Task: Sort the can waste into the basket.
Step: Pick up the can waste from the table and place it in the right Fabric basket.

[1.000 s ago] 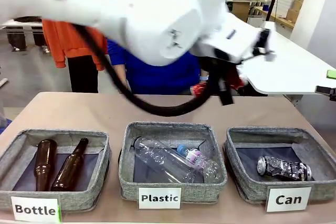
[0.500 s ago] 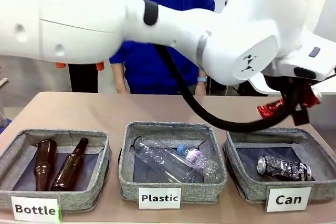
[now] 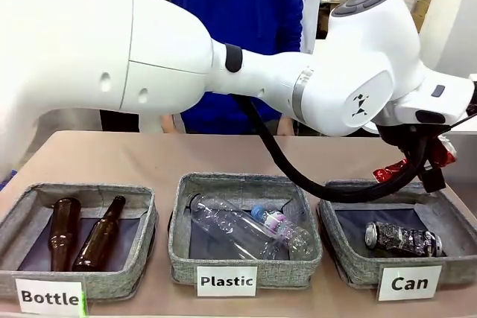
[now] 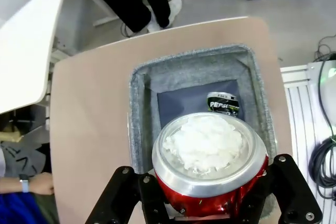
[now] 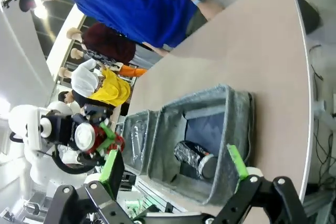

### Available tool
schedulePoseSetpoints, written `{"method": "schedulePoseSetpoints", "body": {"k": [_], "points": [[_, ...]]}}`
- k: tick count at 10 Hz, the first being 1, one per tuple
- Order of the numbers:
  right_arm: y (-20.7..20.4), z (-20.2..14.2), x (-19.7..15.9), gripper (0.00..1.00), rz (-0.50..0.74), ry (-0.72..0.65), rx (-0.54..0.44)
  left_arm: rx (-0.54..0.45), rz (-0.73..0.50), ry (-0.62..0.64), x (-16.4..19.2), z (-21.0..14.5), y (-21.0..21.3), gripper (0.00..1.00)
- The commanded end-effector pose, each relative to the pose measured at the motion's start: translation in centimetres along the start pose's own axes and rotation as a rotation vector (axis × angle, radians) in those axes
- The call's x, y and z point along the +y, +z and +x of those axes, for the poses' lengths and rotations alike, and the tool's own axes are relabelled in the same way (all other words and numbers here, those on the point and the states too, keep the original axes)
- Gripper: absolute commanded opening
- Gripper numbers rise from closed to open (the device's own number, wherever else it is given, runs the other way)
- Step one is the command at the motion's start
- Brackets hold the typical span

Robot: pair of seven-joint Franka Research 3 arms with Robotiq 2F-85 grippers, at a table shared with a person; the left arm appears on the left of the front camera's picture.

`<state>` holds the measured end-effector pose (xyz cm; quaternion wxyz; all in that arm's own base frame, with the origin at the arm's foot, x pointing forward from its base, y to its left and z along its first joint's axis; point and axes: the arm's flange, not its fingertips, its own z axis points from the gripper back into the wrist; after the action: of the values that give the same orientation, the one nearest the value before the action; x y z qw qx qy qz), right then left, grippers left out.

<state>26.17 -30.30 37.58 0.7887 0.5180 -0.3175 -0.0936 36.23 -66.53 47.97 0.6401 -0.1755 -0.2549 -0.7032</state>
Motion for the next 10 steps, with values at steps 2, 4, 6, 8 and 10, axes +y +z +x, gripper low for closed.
{"method": "schedulePoseSetpoints", "body": {"k": [2,4,6,8,10], "points": [[0.0,-0.8,1.0,1.00,0.001,-0.041,-0.004,0.007,-0.003,0.051,1.4,0.1,-1.6,0.00],[0.2,-0.8,0.0,1.00,-0.003,-0.011,0.008,0.002,-0.012,0.060,1.9,-0.2,-1.9,0.00],[0.2,-0.8,0.0,1.00,-0.003,-0.011,0.008,0.025,-0.028,0.054,2.2,-0.1,-1.9,0.56],[0.2,-0.8,0.0,1.00,-0.003,-0.011,0.008,0.027,-0.026,0.051,2.2,-0.1,-1.7,1.00],[0.2,-0.8,0.0,1.00,-0.003,-0.011,0.008,0.012,-0.018,0.045,2.1,-0.1,-1.0,1.00]]}}
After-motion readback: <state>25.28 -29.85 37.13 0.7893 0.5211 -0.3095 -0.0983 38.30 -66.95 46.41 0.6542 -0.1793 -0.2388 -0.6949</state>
